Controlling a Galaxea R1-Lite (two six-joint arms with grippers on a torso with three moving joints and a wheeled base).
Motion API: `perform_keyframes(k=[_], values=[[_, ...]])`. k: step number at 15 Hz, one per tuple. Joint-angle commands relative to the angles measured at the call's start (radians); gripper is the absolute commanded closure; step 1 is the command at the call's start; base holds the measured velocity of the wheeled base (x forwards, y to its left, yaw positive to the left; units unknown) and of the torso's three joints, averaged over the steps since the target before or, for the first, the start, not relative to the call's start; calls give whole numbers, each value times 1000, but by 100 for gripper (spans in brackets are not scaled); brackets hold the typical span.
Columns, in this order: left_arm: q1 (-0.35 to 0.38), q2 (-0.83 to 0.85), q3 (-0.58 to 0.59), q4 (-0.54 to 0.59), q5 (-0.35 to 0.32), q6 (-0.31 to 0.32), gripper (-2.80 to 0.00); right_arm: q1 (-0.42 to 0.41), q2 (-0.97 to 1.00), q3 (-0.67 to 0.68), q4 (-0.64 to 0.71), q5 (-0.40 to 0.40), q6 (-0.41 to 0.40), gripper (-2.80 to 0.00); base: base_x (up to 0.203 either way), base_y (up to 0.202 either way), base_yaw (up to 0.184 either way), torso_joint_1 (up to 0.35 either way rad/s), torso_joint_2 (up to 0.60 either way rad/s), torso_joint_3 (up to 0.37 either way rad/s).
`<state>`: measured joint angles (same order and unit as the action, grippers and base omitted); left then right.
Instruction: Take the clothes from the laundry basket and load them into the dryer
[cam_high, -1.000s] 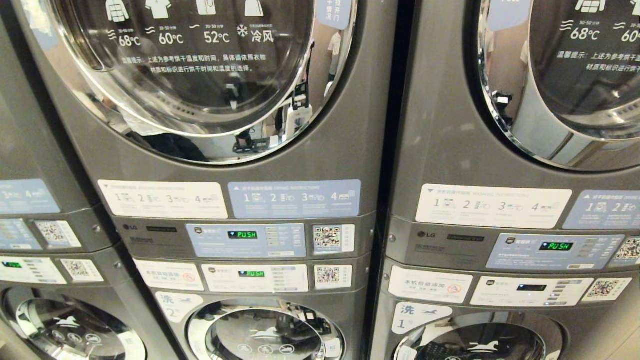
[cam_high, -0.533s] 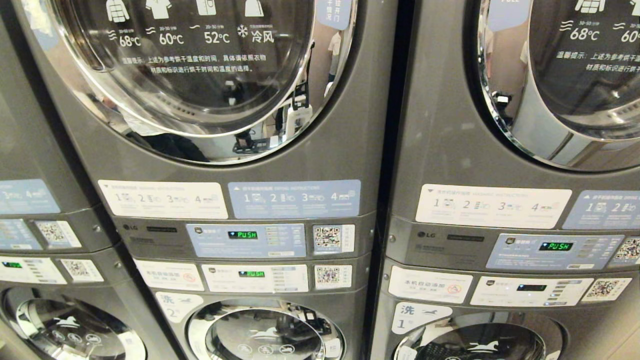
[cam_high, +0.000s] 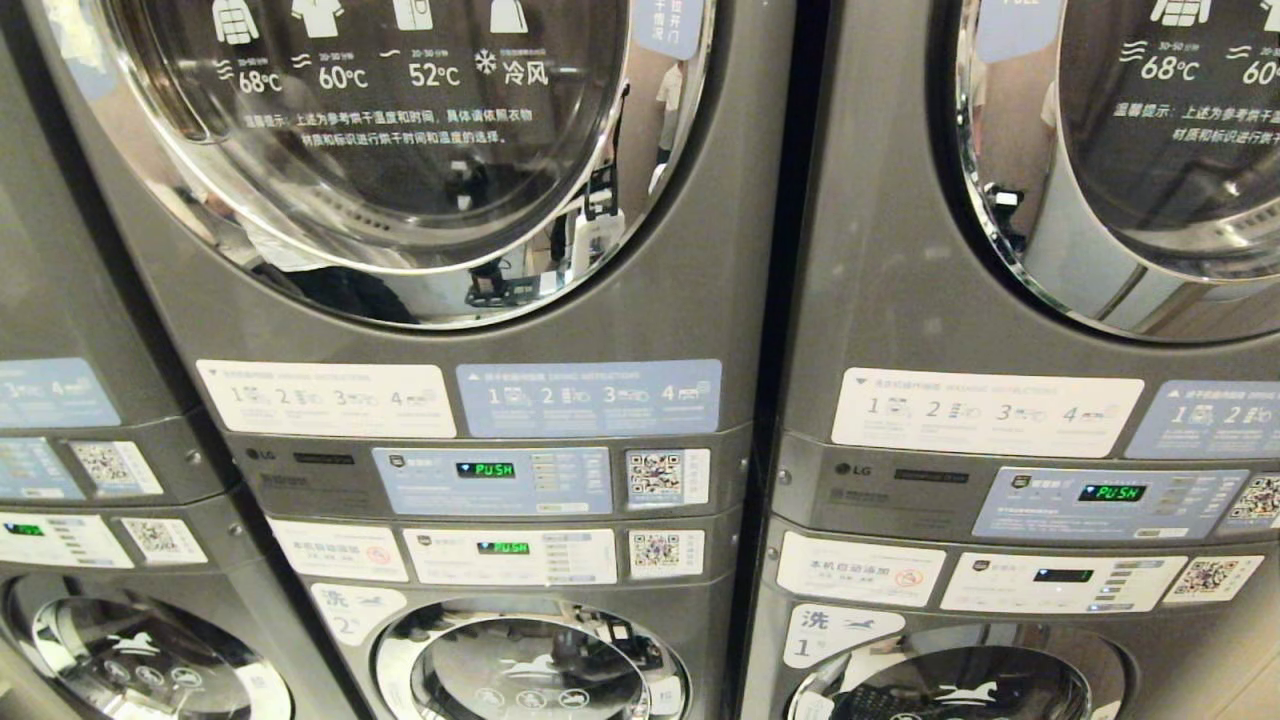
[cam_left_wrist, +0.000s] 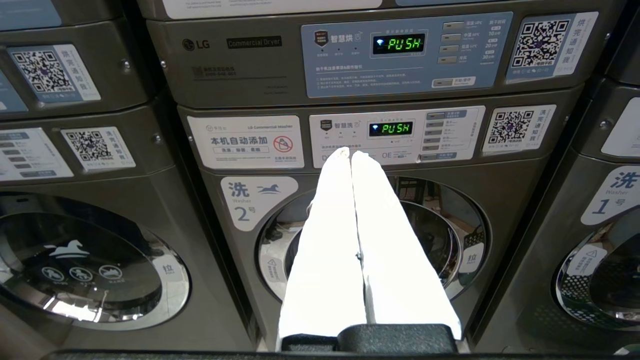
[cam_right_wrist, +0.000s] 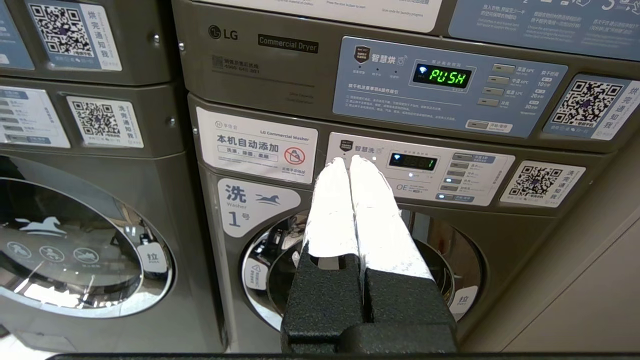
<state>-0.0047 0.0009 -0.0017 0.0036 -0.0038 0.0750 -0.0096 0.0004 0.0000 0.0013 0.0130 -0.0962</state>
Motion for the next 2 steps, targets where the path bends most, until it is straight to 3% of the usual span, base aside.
perform_keyframes(k=[1, 2], values=[[0, -1, 0, -1, 1, -5, 0, 0, 0, 0, 0, 1, 0, 0, 0, 0, 0, 0, 0, 0], [0, -1, 0, -1, 2, -7, 0, 0, 0, 0, 0, 1, 1, 0, 0, 0, 0, 0, 0, 0]])
